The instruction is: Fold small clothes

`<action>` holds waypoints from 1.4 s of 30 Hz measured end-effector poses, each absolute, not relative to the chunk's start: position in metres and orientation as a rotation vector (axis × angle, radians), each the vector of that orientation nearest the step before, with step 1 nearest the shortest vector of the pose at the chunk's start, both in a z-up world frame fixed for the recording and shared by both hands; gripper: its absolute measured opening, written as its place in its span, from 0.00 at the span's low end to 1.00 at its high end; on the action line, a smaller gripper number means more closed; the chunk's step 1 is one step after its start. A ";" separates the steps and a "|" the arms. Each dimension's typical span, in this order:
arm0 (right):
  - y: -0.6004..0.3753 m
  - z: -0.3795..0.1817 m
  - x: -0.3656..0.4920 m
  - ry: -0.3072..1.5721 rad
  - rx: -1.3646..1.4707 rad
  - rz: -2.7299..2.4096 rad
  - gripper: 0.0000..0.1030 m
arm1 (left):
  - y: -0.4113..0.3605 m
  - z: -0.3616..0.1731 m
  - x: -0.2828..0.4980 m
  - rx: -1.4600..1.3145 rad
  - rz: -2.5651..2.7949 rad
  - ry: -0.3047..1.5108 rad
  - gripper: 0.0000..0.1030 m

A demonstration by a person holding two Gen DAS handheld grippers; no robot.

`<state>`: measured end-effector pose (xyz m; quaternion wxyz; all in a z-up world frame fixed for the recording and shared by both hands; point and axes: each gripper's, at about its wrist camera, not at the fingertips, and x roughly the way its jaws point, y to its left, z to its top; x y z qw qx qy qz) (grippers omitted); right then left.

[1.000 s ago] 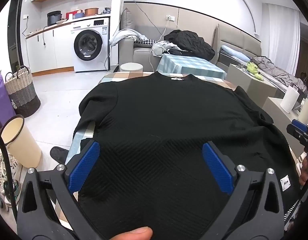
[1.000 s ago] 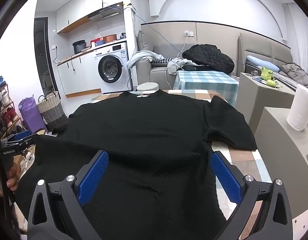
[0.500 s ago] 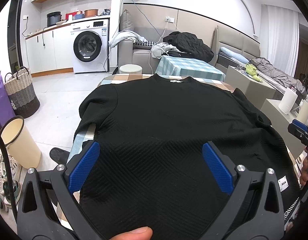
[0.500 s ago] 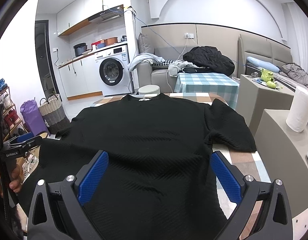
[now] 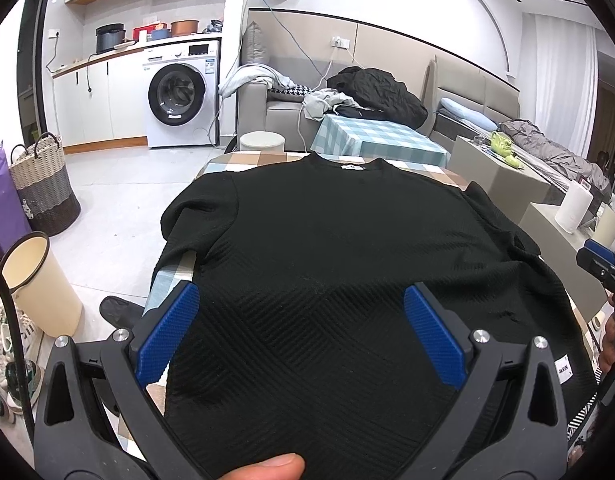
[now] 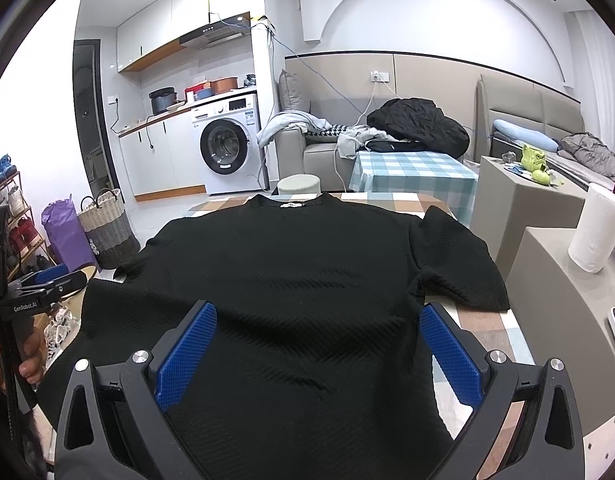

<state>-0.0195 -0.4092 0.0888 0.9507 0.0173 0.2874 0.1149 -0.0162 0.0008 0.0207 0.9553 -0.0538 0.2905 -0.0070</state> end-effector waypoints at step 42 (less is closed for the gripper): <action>-0.407 0.089 -0.002 0.620 0.040 0.242 1.00 | 0.023 0.003 0.006 -0.135 0.044 0.636 0.99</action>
